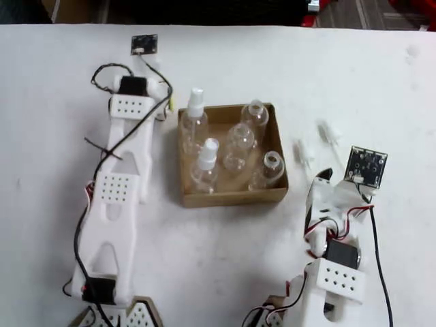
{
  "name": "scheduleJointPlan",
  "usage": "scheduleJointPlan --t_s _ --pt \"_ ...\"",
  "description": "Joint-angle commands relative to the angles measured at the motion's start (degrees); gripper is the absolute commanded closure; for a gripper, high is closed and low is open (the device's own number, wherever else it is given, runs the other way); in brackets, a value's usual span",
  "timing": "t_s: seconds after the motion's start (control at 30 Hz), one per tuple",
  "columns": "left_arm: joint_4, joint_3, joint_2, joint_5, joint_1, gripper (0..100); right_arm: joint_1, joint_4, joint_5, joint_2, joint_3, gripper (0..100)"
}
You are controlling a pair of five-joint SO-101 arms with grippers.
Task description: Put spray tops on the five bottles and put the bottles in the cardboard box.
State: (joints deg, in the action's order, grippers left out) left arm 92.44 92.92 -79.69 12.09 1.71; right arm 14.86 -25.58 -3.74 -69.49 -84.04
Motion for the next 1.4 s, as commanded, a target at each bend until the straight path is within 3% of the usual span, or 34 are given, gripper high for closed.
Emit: scheduleJointPlan --t_s 0.0,0.23,0.5,0.87,0.97,1.13,1.37 --pt "9.4 2.7 7.2 -5.0 0.6 96 -0.9 1.3 -0.8 -0.5 0.4 77.2" --pt "10.4 -7.0 13.7 -8.4 1.7 96 -1.0 1.2 -0.8 -0.5 0.4 77.2" --pt "9.5 -39.6 36.9 -8.6 -1.2 96 -1.0 1.3 -0.8 -0.5 0.4 77.2" --pt "-13.0 -81.3 57.6 -11.6 0.1 96 -1.2 1.3 -0.8 -0.5 0.4 77.2" --pt "-18.5 -86.3 61.0 -14.0 0.4 94 -1.3 1.3 -0.8 -0.5 0.4 77.2" --pt "-18.5 -87.1 62.2 -14.2 0.4 79 -1.1 1.2 -0.8 -0.5 0.4 77.2" --pt "-18.6 -87.1 61.9 -14.6 1.2 80 -1.1 1.1 -0.8 -0.5 0.4 77.2"
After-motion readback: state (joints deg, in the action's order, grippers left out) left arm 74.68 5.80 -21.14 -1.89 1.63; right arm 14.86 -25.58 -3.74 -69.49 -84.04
